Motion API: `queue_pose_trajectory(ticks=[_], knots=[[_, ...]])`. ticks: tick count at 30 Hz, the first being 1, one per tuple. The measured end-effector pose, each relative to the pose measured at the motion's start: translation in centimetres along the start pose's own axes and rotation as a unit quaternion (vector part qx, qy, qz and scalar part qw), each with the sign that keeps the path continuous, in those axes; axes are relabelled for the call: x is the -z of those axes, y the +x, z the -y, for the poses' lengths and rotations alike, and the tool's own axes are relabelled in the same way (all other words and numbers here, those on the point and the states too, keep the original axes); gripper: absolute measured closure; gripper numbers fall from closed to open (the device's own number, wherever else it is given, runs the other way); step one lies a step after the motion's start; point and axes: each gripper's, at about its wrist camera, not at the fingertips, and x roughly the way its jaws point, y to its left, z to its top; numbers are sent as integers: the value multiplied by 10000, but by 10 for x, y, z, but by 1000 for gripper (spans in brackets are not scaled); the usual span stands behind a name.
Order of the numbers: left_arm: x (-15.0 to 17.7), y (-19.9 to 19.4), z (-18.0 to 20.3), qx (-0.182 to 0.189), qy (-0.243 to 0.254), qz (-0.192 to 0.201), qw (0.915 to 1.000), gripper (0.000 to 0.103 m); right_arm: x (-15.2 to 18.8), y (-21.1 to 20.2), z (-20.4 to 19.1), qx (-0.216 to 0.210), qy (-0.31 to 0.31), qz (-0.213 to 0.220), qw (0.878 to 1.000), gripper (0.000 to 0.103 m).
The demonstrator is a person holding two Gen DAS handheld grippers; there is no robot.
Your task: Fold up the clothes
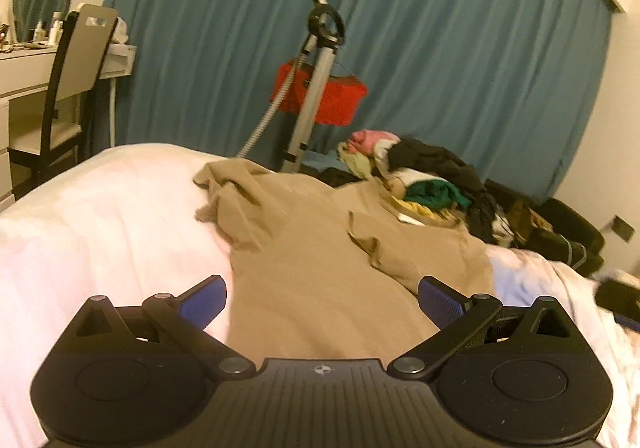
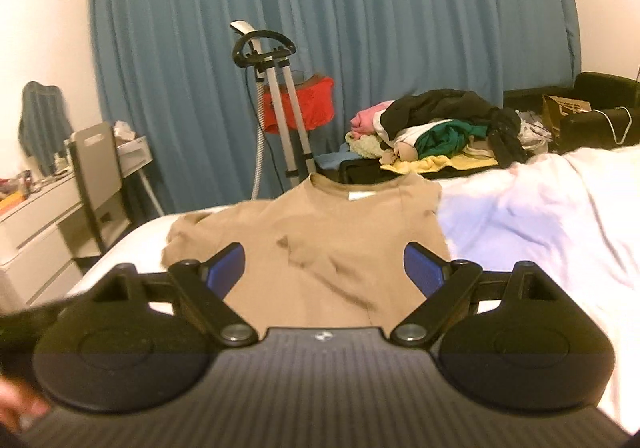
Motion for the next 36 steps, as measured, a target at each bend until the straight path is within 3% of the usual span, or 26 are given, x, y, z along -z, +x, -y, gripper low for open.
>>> queue_pose_trajectory(ticks=[3,8,13,16,20,25,29,31,33,35,36], knots=[[2,-26,15,150,244,-19,9996,0,11,-35,10,-116,132,9,9998,15],[7,-60,33,191,648,218,9975,0,25,-74,34,123,327,116,9993,15],[26,-63,62,218,1125,-24,9934,1,15,-99,78,340,801,328,9957,15],[38,-59,90,397,1322,-362,9898,3,9,-116,110,604,1034,567,9912,15],[62,-50,141,813,1371,-1093,9811,6,10,-137,153,867,1487,1014,9798,15],[103,-35,209,1222,1434,-2146,9584,13,16,-145,185,1025,1934,1116,9693,15],[137,-12,243,1406,1017,-3019,9374,23,22,-146,190,1095,1947,1110,9684,15],[147,-3,254,1297,948,-3134,9359,26,26,-145,191,1089,1952,1050,9690,15],[156,6,256,1083,854,-3269,9349,44,28,-143,192,1076,1957,987,9697,15],[162,14,249,954,567,-3484,9308,93,30,-142,192,1084,1949,935,9703,15],[162,16,241,942,370,-3583,9281,96,31,-141,193,1077,1958,921,9704,15]])
